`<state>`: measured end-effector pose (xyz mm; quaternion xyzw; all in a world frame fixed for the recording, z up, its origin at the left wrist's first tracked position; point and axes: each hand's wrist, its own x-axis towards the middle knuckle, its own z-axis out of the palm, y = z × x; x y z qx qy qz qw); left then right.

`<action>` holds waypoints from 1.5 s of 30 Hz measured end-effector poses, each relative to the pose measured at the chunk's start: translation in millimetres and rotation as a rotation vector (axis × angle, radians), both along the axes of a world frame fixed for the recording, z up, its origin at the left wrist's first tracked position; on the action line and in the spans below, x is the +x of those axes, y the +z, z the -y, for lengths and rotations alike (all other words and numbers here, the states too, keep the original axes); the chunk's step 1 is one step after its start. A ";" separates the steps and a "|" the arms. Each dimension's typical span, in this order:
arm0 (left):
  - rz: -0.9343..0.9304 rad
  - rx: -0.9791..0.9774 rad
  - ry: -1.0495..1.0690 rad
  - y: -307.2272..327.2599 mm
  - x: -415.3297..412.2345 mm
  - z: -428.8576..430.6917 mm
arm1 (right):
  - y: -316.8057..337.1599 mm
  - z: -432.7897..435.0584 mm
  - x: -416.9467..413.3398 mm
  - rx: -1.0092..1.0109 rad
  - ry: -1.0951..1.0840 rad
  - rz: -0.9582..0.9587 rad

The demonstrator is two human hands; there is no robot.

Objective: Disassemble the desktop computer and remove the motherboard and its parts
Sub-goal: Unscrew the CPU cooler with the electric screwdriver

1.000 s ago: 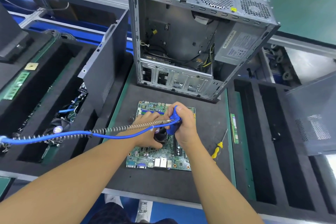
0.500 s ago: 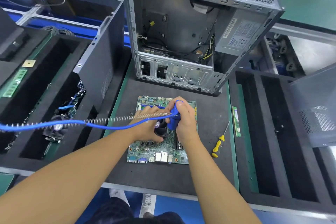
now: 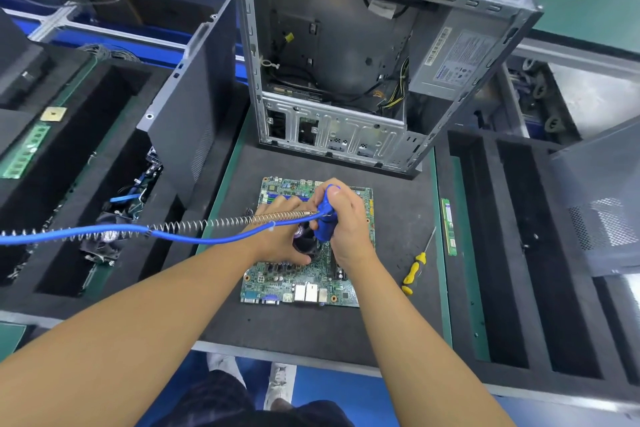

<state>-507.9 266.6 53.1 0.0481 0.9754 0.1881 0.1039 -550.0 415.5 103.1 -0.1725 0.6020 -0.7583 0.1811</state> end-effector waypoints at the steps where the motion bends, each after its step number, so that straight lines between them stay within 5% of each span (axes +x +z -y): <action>1: -0.001 0.002 0.005 -0.3 0.2 0.2 | -0.3 -1.5 0.1 0.005 0.004 -0.011; 11: 0.194 0.122 0.022 2.4 -0.9 -0.2 | -9.1 -2.6 -7.1 0.014 -0.061 0.000; 18: 0.146 0.176 0.017 -0.5 -1.4 0.6 | -8.8 -1.6 -5.9 0.015 -0.097 0.019; 29: -0.039 -0.070 -0.002 -3.7 -1.4 -2.3 | -1.9 -6.1 3.7 0.031 -0.019 -0.003; 45: -0.008 -0.022 0.020 -5.8 -2.7 -0.4 | 5.3 -2.8 5.6 0.115 0.054 -0.071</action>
